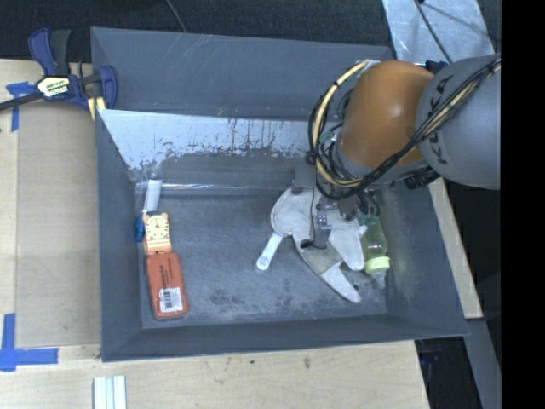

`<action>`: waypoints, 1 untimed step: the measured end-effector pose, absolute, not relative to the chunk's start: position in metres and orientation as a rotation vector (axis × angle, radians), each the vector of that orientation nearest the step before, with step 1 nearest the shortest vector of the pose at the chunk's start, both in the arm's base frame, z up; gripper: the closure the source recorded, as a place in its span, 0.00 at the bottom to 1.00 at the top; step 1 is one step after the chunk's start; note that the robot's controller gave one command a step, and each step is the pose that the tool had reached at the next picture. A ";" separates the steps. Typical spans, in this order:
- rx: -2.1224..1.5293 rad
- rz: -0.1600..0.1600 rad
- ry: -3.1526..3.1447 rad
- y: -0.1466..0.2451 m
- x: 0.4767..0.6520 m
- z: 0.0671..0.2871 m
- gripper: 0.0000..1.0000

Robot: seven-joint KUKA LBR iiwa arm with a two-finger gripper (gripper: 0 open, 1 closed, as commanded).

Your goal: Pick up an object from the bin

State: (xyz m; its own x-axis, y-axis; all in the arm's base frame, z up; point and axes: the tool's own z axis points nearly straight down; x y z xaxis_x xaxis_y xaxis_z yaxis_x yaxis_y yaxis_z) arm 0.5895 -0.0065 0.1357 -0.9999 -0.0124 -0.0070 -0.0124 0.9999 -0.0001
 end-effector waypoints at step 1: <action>-0.185 0.002 3.136 -0.013 0.586 0.102 0.00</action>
Offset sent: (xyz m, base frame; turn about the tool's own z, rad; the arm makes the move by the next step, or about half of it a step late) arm 0.0085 -0.0072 -0.0657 0.0314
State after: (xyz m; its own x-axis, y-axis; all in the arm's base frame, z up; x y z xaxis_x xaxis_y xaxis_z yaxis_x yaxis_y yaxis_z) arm 0.5865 -0.0127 0.1023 -0.9931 -0.1176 0.0001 -0.1176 0.9931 0.0012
